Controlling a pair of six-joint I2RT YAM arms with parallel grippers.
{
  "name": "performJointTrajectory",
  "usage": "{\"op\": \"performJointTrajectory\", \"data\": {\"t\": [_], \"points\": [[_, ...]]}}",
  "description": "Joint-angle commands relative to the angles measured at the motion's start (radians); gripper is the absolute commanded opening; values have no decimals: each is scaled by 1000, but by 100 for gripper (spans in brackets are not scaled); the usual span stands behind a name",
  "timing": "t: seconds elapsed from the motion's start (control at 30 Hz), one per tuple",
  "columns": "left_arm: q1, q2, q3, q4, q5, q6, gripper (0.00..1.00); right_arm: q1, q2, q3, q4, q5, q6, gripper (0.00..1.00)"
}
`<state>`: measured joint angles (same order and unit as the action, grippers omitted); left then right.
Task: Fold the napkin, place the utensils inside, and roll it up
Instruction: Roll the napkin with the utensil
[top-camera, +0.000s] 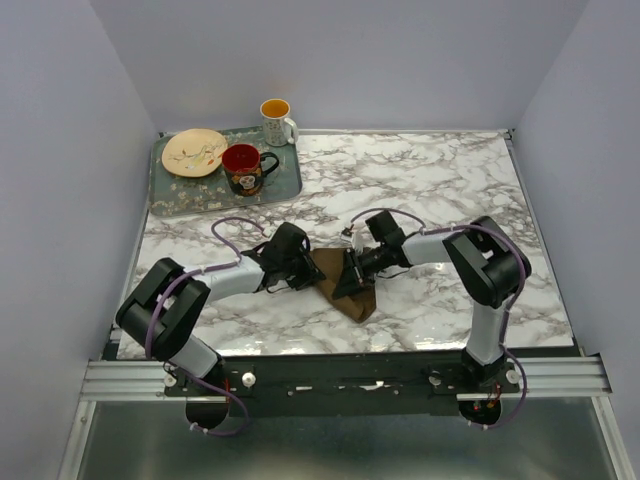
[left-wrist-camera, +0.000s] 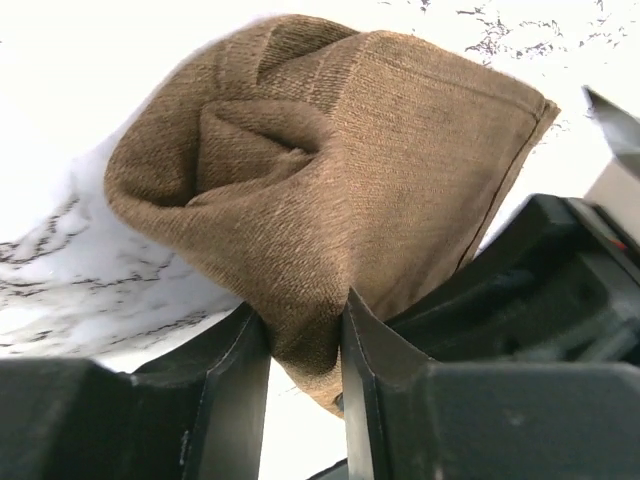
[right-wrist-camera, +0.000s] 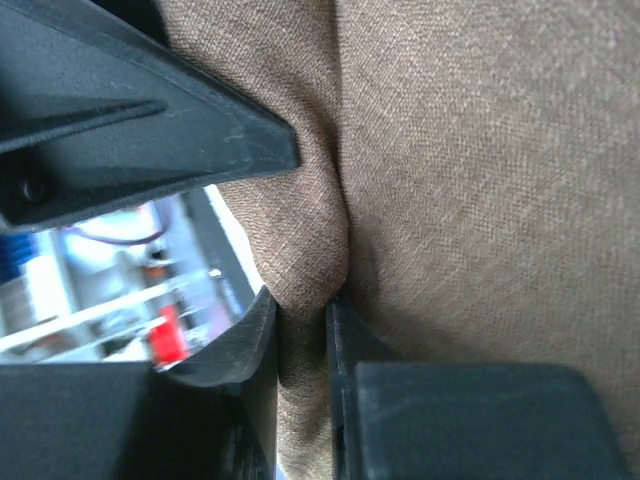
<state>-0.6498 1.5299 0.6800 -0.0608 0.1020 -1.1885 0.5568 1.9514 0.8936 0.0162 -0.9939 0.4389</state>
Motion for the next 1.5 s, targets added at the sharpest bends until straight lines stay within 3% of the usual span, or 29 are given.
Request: {"op": "performJointTrajectory", "data": {"t": [0.0, 0.13, 0.2, 0.37, 0.47, 0.57, 0.73, 0.9, 1.17, 1.3, 1.47], "points": [[-1, 44, -8, -89, -33, 32, 20, 28, -123, 77, -310, 268, -164, 31], [-1, 36, 10, -115, -13, 30, 18, 139, -232, 177, -473, 524, -207, 51], [-1, 26, 16, -128, -9, 26, 18, 242, -291, 211, -534, 758, -192, 57], [-1, 21, 26, -134, 4, 9, 18, 435, -312, 281, -593, 1186, -97, 61], [-1, 26, 13, -119, 16, -3, 18, 534, -261, 323, -630, 1378, -60, 61], [1, 29, 10, -116, 21, -5, 17, 607, -217, 340, -639, 1475, -63, 61], [4, 26, 12, -109, 21, -11, 16, 654, -175, 352, -625, 1465, -55, 59], [7, 24, 4, -105, 22, -13, 15, 657, -238, 289, -575, 1417, -16, 53], [15, 15, -22, -86, 27, -14, 14, 650, -425, 110, -527, 1459, 50, 61], [16, 15, -27, -79, 27, -16, 14, 654, -482, 27, -388, 1391, -18, 62], [15, 15, -25, -80, 30, -20, 13, 663, -412, 51, -352, 1374, -103, 59]]}}
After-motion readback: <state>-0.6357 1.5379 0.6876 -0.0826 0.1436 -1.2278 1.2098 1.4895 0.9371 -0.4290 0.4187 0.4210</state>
